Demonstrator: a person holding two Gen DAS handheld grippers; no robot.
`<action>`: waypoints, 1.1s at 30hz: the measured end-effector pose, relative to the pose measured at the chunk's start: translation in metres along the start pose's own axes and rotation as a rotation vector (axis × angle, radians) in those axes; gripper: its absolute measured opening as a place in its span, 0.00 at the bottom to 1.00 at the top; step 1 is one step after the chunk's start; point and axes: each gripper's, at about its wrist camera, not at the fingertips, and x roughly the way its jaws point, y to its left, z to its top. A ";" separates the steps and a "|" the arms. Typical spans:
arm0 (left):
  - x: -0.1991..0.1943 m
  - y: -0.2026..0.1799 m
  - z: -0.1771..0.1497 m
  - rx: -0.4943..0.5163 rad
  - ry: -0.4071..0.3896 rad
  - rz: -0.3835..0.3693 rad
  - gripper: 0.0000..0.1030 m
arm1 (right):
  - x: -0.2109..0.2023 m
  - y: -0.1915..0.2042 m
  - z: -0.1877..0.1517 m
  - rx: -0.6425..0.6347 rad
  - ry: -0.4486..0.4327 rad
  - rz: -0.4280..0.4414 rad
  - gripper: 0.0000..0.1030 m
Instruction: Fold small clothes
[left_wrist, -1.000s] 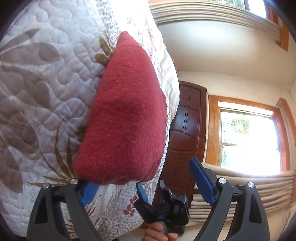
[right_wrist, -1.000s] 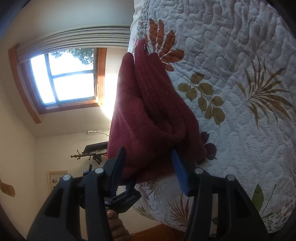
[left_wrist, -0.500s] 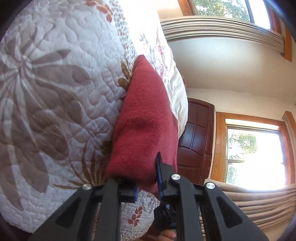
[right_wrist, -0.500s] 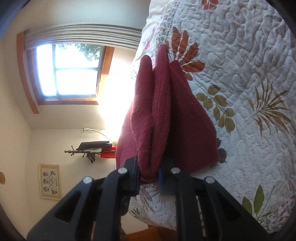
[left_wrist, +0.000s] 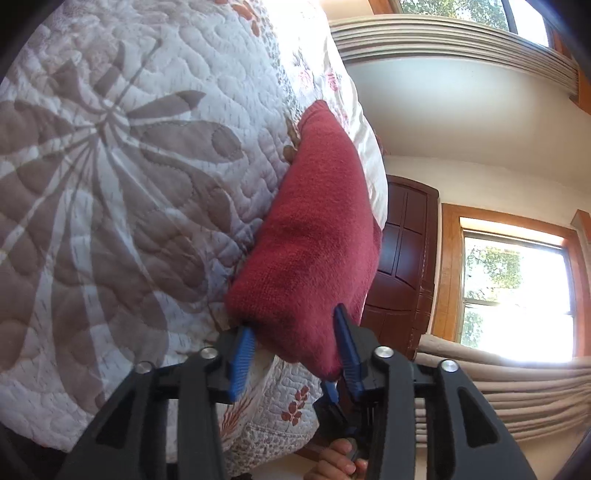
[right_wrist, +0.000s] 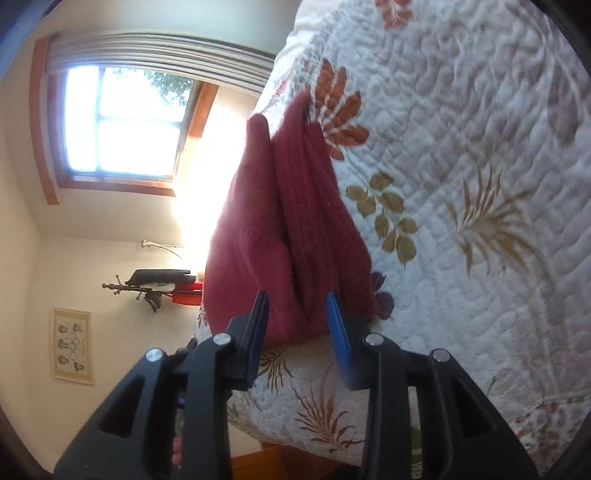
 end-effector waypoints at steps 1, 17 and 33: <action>-0.007 -0.010 -0.004 0.058 0.015 0.021 0.57 | -0.005 0.011 0.010 -0.051 -0.014 -0.010 0.33; 0.038 -0.098 -0.007 0.429 0.141 0.072 0.67 | 0.094 0.048 0.132 -0.172 0.065 -0.083 0.07; 0.051 -0.111 0.002 0.439 0.244 0.031 0.73 | 0.104 0.027 0.146 -0.159 0.137 -0.132 0.08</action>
